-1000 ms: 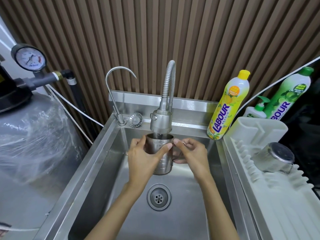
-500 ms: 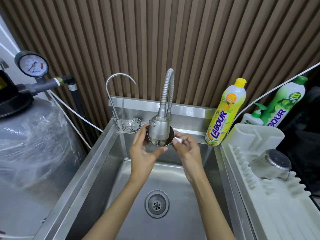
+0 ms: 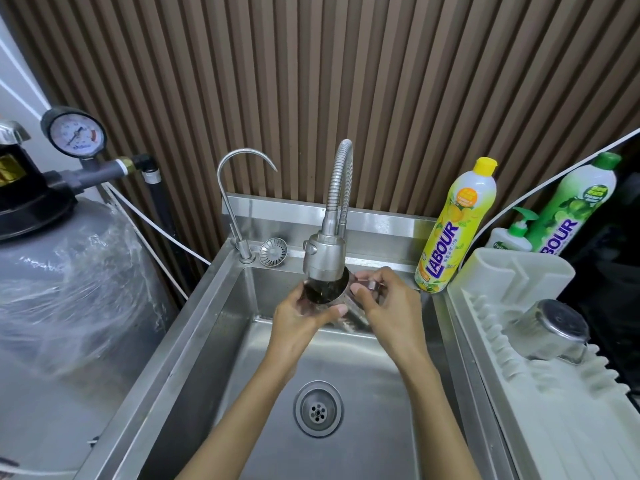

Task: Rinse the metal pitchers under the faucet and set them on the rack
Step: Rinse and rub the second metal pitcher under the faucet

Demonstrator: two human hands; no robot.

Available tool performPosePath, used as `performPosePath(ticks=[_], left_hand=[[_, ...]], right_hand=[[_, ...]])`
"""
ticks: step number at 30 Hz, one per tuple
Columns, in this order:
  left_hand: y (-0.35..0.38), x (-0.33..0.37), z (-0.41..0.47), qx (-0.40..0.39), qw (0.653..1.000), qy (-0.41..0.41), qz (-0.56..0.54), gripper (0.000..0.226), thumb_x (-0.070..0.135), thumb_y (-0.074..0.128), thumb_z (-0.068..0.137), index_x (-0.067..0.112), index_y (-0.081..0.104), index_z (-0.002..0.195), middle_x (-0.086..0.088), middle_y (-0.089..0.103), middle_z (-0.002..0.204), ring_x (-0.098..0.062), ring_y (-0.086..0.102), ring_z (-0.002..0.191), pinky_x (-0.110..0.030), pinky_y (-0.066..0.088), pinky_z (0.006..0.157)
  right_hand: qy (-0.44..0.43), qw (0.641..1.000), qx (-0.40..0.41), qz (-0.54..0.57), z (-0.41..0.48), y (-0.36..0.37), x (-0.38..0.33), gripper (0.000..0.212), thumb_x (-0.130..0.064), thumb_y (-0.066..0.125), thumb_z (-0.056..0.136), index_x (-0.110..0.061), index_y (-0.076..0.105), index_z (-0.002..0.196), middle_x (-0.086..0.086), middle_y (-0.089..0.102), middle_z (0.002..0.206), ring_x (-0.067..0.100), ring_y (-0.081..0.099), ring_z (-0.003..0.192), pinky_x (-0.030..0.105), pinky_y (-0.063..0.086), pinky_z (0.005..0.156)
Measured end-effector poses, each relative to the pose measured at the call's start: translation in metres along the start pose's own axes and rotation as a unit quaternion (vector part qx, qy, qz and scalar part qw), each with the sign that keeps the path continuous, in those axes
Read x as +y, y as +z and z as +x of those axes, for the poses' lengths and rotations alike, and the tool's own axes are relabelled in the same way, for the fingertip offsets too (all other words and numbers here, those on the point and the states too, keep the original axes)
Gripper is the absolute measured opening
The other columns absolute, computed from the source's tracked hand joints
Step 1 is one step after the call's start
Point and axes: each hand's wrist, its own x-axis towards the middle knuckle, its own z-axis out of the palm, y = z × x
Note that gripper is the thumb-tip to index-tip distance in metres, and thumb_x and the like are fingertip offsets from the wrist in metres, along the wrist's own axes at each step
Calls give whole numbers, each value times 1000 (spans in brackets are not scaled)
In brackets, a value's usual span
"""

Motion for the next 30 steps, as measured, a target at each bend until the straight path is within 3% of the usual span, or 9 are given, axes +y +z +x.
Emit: performPosePath(ticks=[4, 9, 11, 14, 17, 20, 23, 28, 30], left_hand=[[7, 10, 9, 19, 996, 57, -69, 77, -6, 81, 58, 18, 53, 126, 3, 66, 117, -6, 61, 111, -19, 47, 96], [-5, 27, 9, 52, 982, 156, 98, 83, 6, 86, 54, 40, 45, 119, 27, 50, 117, 19, 49, 104, -4, 38, 90], [-9, 32, 4, 65, 973, 168, 147, 84, 12, 86, 53, 41, 41, 118, 29, 44, 109, 14, 48, 103, -10, 38, 90], [-12, 27, -2, 105, 956, 142, 237, 92, 56, 74, 42, 28, 53, 127, 17, 50, 111, -8, 47, 109, -23, 37, 92], [-12, 24, -6, 101, 960, 97, 243, 78, 68, 66, 40, 29, 63, 108, 17, 59, 93, -3, 57, 88, -11, 42, 77], [-10, 23, -7, 37, 989, 26, 141, 44, 44, 82, 53, 29, 68, 90, 17, 70, 82, 3, 64, 76, -6, 42, 65], [-5, 17, -5, -26, 999, -16, 15, 41, 16, 83, 63, 15, 69, 102, 1, 75, 94, -12, 68, 92, -14, 47, 75], [5, 16, 2, -7, 997, 41, -71, 66, -8, 76, 64, 9, 55, 124, -3, 68, 113, -11, 63, 106, -20, 50, 92], [5, 17, 3, 23, 994, 83, -65, 77, -9, 79, 60, 26, 53, 124, 5, 65, 119, -4, 60, 110, -19, 45, 99]], right_hand=[[13, 981, -9, 191, 3, 7, 1, 23, -1, 59, 86, -16, 46, 73, -15, 66, 104, -5, 60, 97, 10, 45, 84], [122, 886, -75, 441, 2, 31, 19, 20, 1, 52, 90, -7, 44, 74, 11, 57, 127, 30, 56, 118, 40, 53, 92], [151, 885, -84, 432, -1, 37, 23, 20, -4, 53, 90, -6, 45, 73, 20, 56, 120, 31, 61, 108, 44, 55, 86], [162, 906, -100, 378, -5, 31, 23, 19, -12, 56, 91, -5, 46, 75, 20, 59, 93, 22, 66, 83, 43, 60, 74], [155, 951, -85, 254, -6, 15, 14, 22, -18, 62, 88, -5, 50, 75, 20, 64, 86, 27, 66, 88, 39, 60, 60], [82, 995, -34, 46, -3, -2, -2, 23, -28, 65, 84, -13, 54, 71, 13, 69, 84, 27, 67, 83, 47, 58, 65], [-3, 996, 7, -85, -3, -11, -18, 15, -26, 64, 85, -12, 62, 84, 6, 72, 91, 26, 64, 86, 36, 49, 77], [-33, 999, 19, 0, -3, -2, -12, 17, -11, 56, 90, -9, 57, 107, 2, 61, 105, 12, 60, 91, 5, 39, 70], [-14, 998, 10, 62, -4, 10, -3, 20, -12, 52, 93, -11, 52, 113, 0, 56, 112, 9, 56, 94, -1, 36, 73]])
